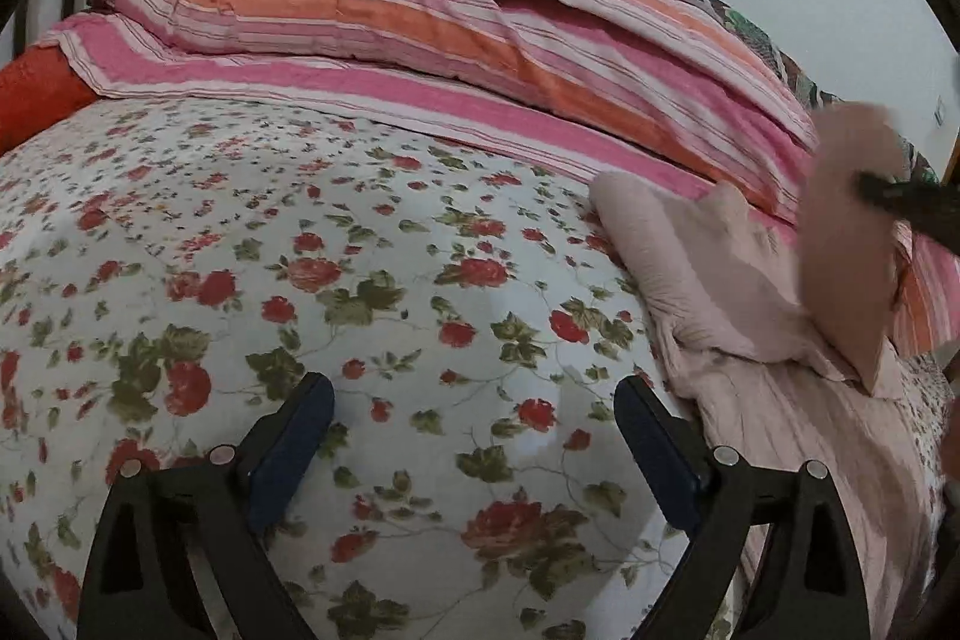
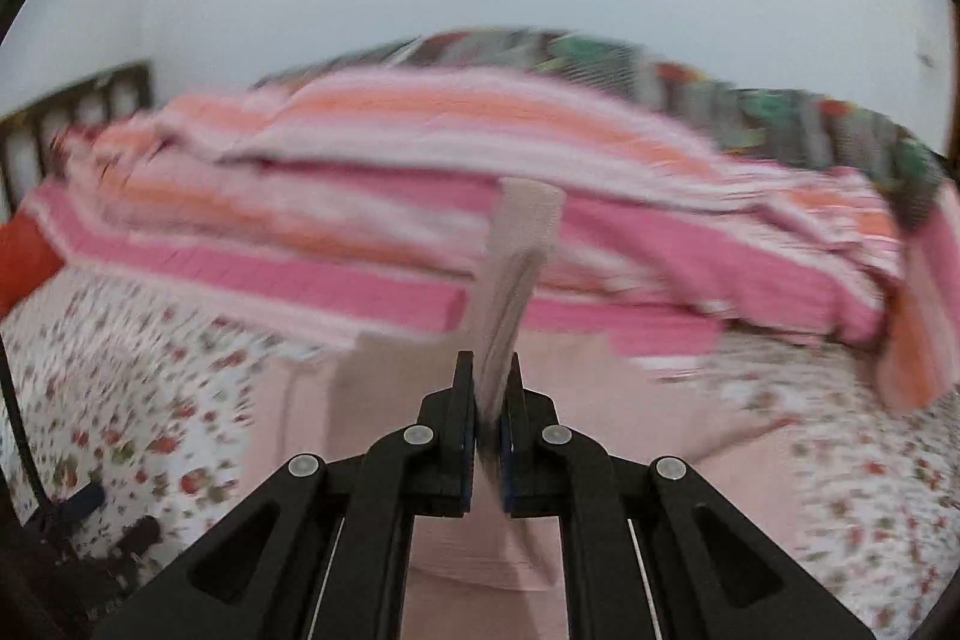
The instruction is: Fold small clothes
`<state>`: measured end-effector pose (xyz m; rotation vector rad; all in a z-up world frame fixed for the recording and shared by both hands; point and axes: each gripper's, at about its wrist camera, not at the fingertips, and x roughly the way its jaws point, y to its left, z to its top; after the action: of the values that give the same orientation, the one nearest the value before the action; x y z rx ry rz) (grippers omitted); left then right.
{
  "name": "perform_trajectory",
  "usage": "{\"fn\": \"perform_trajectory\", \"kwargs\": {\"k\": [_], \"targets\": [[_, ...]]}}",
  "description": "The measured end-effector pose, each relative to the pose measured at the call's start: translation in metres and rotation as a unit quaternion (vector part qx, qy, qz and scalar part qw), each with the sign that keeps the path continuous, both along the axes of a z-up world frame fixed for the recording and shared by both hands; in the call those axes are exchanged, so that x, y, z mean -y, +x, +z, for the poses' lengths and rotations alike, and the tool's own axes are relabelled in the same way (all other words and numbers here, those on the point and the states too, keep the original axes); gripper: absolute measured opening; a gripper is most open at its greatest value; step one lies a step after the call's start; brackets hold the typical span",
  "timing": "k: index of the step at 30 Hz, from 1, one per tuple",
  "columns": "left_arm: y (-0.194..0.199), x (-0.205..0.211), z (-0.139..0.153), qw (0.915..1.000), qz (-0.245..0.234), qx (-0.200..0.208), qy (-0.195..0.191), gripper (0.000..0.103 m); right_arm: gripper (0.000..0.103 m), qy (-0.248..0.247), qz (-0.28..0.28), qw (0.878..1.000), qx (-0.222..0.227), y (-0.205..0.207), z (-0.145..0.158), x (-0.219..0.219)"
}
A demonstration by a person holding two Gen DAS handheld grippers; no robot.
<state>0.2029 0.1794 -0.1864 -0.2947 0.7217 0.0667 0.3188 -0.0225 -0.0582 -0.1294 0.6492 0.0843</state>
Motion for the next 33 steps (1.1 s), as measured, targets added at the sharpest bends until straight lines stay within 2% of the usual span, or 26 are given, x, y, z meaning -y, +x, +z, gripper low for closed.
{"fn": "perform_trajectory", "kwargs": {"k": [3,5,6,7,8,10,12,15,20,27,29,31,33], "targets": [[-0.004,-0.009,-0.001,0.9998,-0.003,0.01,-0.02,0.094,0.008,-0.007,0.023,0.999,-0.042,0.018,-0.033,-0.03],[-0.006,-0.011,-0.001,0.9996,-0.004,0.012,-0.027,0.094,0.021,-0.003,0.044,0.996,-0.084,0.029,-0.056,-0.042],[-0.006,-0.011,-0.001,0.9995,-0.004,0.013,-0.027,0.094,0.038,-0.002,0.057,0.993,-0.1,0.031,-0.063,-0.046],[-0.006,-0.011,-0.001,0.9995,-0.004,0.013,-0.027,0.094,0.046,-0.002,0.075,0.99,-0.119,0.032,-0.07,-0.051],[-0.007,-0.012,-0.002,0.9995,-0.004,0.014,-0.029,0.094,0.046,0.0,0.088,0.987,-0.132,0.032,-0.075,-0.054],[-0.007,-0.014,-0.002,0.9993,-0.005,0.016,-0.035,0.094,0.048,0.005,0.1,0.985,-0.138,0.026,-0.075,-0.052],[-0.007,-0.015,-0.002,0.9992,-0.006,0.015,-0.038,0.094,0.052,0.008,0.107,0.986,-0.126,0.014,-0.067,-0.042],[-0.006,-0.016,-0.003,0.9992,-0.005,0.014,-0.036,0.094,0.068,0.028,0.102,0.99,-0.092,-0.008,-0.048,-0.009],[-0.003,-0.013,-0.003,0.9996,-0.003,0.007,-0.026,0.094,0.07,0.024,0.047,0.997,-0.063,-0.035,-0.037,0.069],[0.001,0.008,0.006,0.9996,-0.009,-0.011,0.023,0.095,0.07,0.015,-0.043,0.997,-0.06,-0.063,-0.054,0.175],[0.003,0.022,0.019,0.9995,-0.031,-0.003,0.011,0.094,0.07,0.018,-0.054,0.996,-0.063,-0.067,-0.06,0.195],[0.01,0.043,0.039,0.9982,-0.052,0.017,-0.023,0.095,0.07,0.025,-0.066,0.996,-0.062,-0.071,-0.07,0.211],[0.029,0.073,0.055,0.9964,-0.078,0.018,-0.03,0.095,0.07,0.047,-0.067,0.995,-0.061,-0.071,-0.079,0.22]]}}
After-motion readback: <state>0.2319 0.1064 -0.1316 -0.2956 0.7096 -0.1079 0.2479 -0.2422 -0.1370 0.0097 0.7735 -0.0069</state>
